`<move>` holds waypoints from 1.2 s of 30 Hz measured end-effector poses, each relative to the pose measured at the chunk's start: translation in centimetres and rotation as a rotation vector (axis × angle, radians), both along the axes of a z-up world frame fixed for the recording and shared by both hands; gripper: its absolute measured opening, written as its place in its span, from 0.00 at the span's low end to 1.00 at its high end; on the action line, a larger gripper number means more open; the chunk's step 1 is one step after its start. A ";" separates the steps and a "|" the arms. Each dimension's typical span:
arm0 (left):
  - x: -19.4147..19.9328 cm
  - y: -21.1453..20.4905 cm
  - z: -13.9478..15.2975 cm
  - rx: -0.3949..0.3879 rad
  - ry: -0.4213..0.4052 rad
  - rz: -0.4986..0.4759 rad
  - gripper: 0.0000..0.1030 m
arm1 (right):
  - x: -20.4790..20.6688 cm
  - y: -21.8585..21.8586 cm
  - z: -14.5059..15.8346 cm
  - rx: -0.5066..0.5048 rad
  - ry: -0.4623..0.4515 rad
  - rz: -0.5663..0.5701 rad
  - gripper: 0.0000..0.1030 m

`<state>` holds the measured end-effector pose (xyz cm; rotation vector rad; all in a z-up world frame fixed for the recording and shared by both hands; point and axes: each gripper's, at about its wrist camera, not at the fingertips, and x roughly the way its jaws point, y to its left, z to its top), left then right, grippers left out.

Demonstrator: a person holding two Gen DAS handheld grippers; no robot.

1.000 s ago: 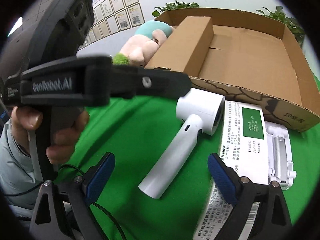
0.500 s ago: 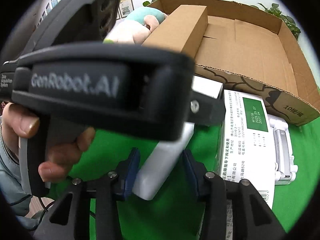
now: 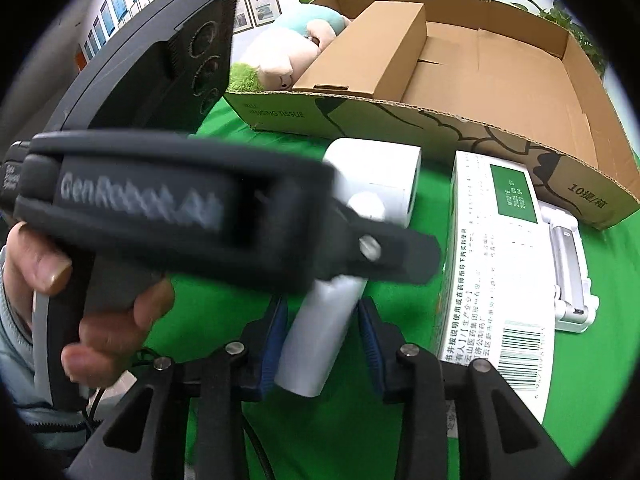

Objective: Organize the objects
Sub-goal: 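Close the right gripper on the hair dryer handle while the left gripper grips it too, then lift the hair dryer with both grippers and carry it over the tray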

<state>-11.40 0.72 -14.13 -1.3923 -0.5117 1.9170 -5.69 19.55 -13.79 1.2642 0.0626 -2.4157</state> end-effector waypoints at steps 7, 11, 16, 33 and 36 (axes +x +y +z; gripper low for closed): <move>0.5 -0.8 0.0 -0.058 0.010 0.023 0.36 | 0.6 0.3 0.1 -0.008 0.012 -0.024 0.33; 0.6 -1.3 0.0 -0.062 0.004 0.038 0.31 | 0.8 0.3 0.2 -0.007 0.012 -0.030 0.33; 1.3 -0.7 0.1 -0.080 0.027 0.037 0.30 | 1.3 0.4 0.3 -0.017 0.010 -0.040 0.33; 2.5 -0.8 5.3 -0.080 0.159 0.071 0.29 | 2.7 0.7 3.3 -0.066 0.129 -0.073 0.31; 2.5 -0.7 6.0 -0.079 0.178 0.075 0.29 | 3.1 0.4 2.9 -0.073 0.148 -0.076 0.31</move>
